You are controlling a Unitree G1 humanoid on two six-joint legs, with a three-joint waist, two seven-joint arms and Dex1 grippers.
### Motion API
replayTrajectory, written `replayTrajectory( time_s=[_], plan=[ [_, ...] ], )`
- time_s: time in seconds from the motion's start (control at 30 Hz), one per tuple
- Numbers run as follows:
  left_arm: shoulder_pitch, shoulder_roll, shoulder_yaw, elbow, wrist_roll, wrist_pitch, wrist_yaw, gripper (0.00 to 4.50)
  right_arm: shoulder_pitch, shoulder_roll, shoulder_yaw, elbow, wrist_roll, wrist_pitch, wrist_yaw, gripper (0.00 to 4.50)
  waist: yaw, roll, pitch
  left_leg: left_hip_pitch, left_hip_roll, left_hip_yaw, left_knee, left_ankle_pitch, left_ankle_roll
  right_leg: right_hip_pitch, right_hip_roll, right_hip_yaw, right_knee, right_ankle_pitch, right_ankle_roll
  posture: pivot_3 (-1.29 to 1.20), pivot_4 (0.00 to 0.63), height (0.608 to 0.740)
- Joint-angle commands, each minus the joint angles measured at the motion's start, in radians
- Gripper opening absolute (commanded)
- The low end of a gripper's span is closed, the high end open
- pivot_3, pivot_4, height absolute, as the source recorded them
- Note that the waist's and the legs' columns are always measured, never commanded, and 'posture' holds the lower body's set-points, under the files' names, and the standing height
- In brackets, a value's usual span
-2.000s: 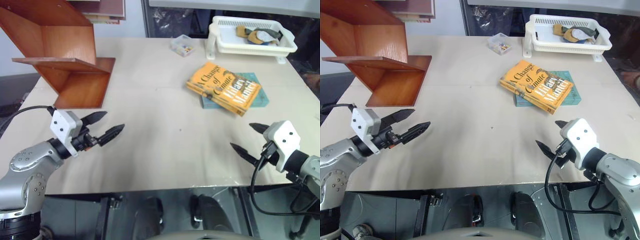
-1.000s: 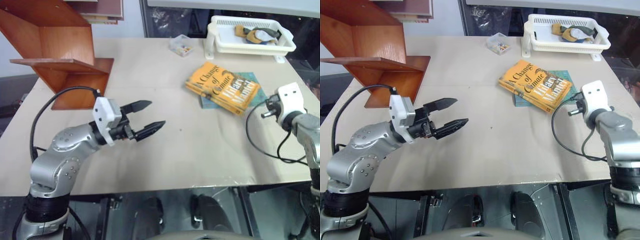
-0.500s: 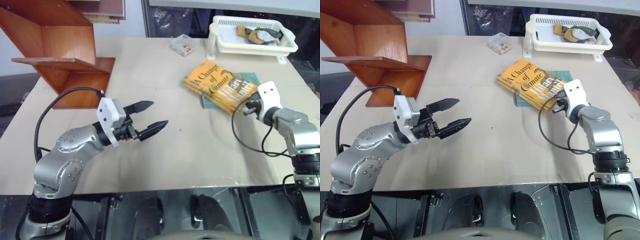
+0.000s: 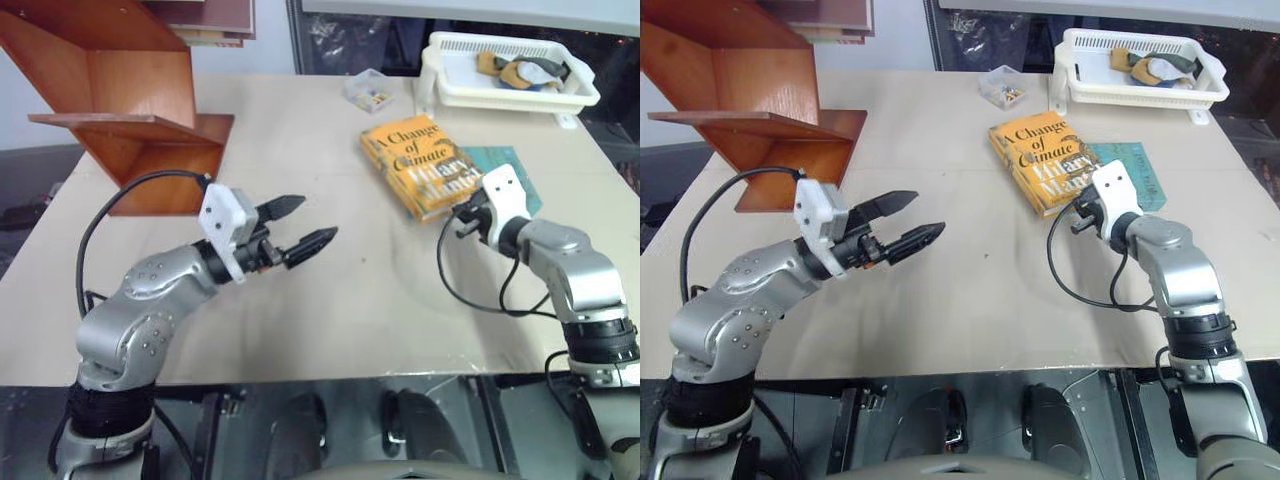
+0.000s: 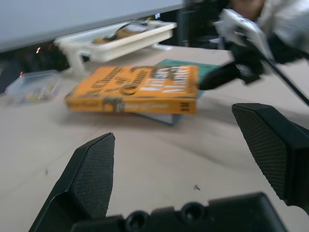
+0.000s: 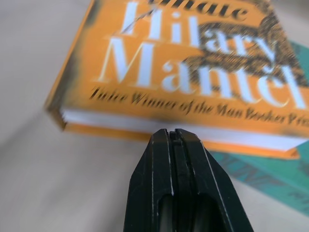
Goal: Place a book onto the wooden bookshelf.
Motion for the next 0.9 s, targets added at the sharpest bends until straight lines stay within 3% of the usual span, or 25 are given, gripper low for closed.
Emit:
replayTrajectory(
  time_s=[0.03,0.07,0.1,0.2,0.37,0.67,0.9],
  plan=[
    [-0.105,-0.052,-0.006,0.079,-0.088,0.182,0.113,4.50,0.062,-0.043,-0.072,-0.171,0.040,0.035,0.015,0.32,-0.002,0.000,0.000,0.000,0.000,0.000,0.000,0.000,0.000,0.000,0.000,0.000,0.000,0.000,0.000,0.00,0.150,0.740],
    [-0.150,-0.089,-0.002,0.139,-0.125,0.239,0.140,4.50,0.094,-0.051,-0.092,-0.225,0.052,0.056,0.011,0.67,-0.001,0.000,0.000,0.000,0.000,-0.001,0.000,0.000,0.000,0.000,0.000,0.000,0.000,0.000,0.000,0.00,0.150,0.740],
    [-0.194,-0.125,-0.002,0.198,-0.140,0.291,0.173,4.50,0.127,-0.059,-0.108,-0.280,0.062,0.074,0.011,0.73,0.000,0.000,0.000,0.000,-0.001,-0.004,0.000,0.000,0.000,0.000,0.000,0.000,0.000,0.000,0.001,0.00,0.150,0.740],
    [-0.338,-0.268,0.048,0.421,-0.190,0.391,0.280,4.50,0.215,-0.061,-0.162,-0.453,0.122,0.088,0.024,1.85,0.007,0.000,0.000,0.000,-0.002,-0.009,0.001,0.000,0.000,0.003,0.000,-0.003,0.000,-0.001,0.002,0.00,0.150,0.740],
    [-0.589,-0.432,0.190,0.880,-0.175,0.361,0.407,4.50,0.254,-0.037,-0.208,-0.644,0.206,0.083,0.005,4.32,-0.005,-0.001,0.000,0.000,-0.003,-0.011,0.002,0.000,0.001,0.004,0.000,-0.003,0.000,-0.002,0.004,0.00,0.150,0.740],
    [-0.887,-0.553,0.302,1.544,-0.041,-0.017,0.351,4.50,0.283,0.036,-0.150,-0.798,0.162,0.163,-0.208,4.44,-0.003,-0.001,0.000,-0.003,-0.007,-0.018,0.001,-0.002,0.004,0.004,-0.002,-0.007,-0.003,-0.001,0.002,0.00,0.150,0.740],
    [-0.986,-0.605,0.354,1.720,0.015,-0.139,0.283,4.50,0.261,0.058,-0.068,-0.740,0.090,0.209,-0.304,4.44,-0.006,-0.001,0.000,-0.014,-0.008,-0.022,0.003,0.000,0.001,0.003,-0.004,-0.017,-0.009,-0.001,0.002,0.00,0.150,0.740]
  ],
)
